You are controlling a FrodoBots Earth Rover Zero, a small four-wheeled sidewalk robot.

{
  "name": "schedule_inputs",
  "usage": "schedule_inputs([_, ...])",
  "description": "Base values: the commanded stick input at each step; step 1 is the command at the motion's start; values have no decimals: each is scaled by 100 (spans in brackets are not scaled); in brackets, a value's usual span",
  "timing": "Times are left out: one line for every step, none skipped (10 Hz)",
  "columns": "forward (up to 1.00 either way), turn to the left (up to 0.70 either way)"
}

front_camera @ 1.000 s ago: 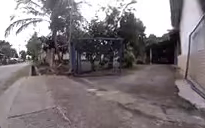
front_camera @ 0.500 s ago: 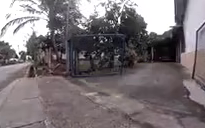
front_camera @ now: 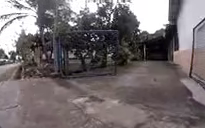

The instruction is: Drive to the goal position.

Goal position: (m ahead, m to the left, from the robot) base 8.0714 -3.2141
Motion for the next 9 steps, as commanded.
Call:
schedule_inputs([70, -27])
schedule_inputs([70, -27])
schedule_inputs([70, -27])
schedule_inputs([70, -27])
schedule_inputs([70, -27])
schedule_inputs([70, -27])
schedule_inputs([70, -27])
schedule_inputs([70, -27])
schedule_inputs([70, -27])
